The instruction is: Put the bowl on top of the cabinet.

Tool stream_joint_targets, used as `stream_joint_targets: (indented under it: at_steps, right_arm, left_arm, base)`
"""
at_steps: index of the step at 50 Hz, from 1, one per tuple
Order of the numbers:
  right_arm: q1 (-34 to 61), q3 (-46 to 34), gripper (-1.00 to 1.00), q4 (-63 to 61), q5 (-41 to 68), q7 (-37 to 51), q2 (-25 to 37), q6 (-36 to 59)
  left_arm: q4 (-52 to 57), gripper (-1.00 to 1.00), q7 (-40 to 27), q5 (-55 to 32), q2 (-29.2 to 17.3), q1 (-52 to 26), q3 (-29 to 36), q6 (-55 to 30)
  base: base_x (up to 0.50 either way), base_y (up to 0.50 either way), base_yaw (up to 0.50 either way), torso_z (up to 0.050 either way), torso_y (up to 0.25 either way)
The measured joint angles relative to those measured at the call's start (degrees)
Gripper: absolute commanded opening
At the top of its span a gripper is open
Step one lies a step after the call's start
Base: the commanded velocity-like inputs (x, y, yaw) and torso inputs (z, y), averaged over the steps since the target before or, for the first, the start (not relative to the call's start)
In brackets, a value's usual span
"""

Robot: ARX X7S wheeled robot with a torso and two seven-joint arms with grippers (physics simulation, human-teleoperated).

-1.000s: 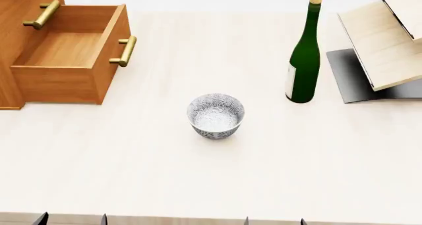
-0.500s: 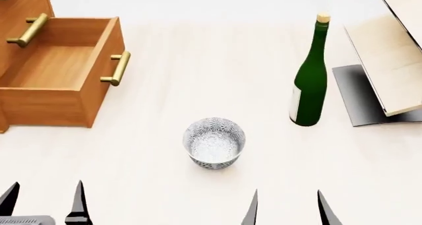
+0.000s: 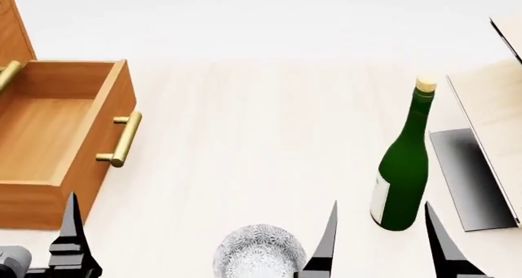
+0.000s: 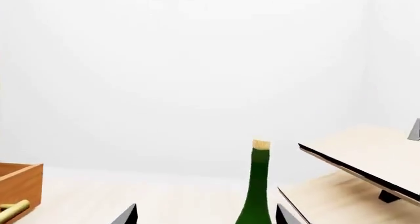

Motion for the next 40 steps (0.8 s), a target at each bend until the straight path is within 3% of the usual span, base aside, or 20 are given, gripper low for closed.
stream_joint_targets:
  at_steps: [33, 40]
  right_arm:
    - [-1.09, 0.34, 1.0, -3.66, 2.23, 0.41, 2.19, -0.69]
    - [-1.41, 0.67, 1.0, -3.5, 1.75, 1.47, 2.26, -0.61]
  left_arm:
    - [1.04, 1.0, -1.18, -1.6, -1.55, -0.04, 0.35, 0.28]
    - [1.65, 1.0, -0.26, -4.71, -1.95, 0.42, -0.7, 1.03]
  base:
    - [0.5, 0.0, 0.0, 0.0, 0.001]
    - [0.05, 0.0, 0.0, 0.043, 0.0]
